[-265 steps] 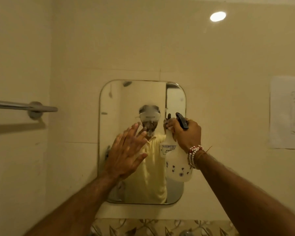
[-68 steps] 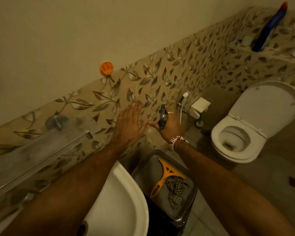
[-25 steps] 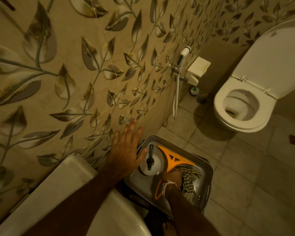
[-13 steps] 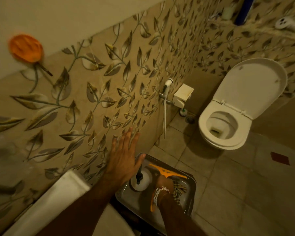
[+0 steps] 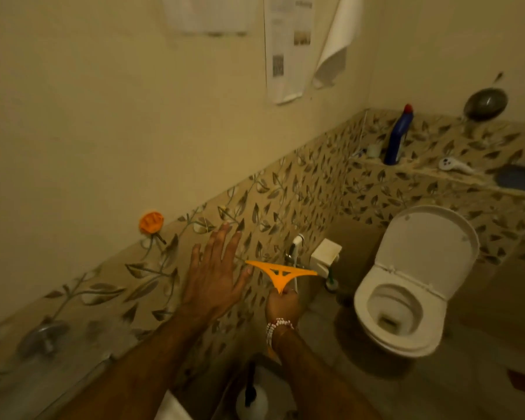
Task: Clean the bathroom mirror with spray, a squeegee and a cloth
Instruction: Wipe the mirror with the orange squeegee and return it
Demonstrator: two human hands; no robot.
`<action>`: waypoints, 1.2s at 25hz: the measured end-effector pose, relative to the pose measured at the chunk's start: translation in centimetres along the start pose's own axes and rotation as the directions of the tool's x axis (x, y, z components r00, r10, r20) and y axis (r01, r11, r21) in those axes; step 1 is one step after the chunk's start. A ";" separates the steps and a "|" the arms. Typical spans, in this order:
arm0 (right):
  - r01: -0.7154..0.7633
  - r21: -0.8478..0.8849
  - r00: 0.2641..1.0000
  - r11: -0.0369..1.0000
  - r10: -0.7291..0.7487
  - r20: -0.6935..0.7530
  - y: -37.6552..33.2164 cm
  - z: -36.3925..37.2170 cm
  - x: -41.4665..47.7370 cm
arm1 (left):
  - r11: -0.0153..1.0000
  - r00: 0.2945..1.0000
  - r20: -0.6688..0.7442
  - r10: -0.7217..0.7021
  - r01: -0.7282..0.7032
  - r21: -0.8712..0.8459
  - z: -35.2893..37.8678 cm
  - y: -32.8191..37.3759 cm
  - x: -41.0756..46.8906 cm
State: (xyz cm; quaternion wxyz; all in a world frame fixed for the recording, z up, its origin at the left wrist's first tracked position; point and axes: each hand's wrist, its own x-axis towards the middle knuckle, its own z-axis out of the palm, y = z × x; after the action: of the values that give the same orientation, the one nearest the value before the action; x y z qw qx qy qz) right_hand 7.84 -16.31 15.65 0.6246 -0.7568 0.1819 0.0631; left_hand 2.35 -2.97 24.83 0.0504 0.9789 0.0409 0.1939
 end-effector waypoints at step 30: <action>0.788 0.577 0.316 0.215 -0.946 -0.079 -42.5 8.5 -47.0 | 0.885 0.755 -0.655 -0.039 0.330 0.327 -51.8 -18.9 -23.2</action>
State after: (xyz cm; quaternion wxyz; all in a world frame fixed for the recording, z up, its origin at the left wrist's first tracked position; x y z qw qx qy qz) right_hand -19.48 7.70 68.23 0.7437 -0.5052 -0.3642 -0.2430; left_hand -40.00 17.76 61.61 -0.1605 0.8337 0.1955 0.4908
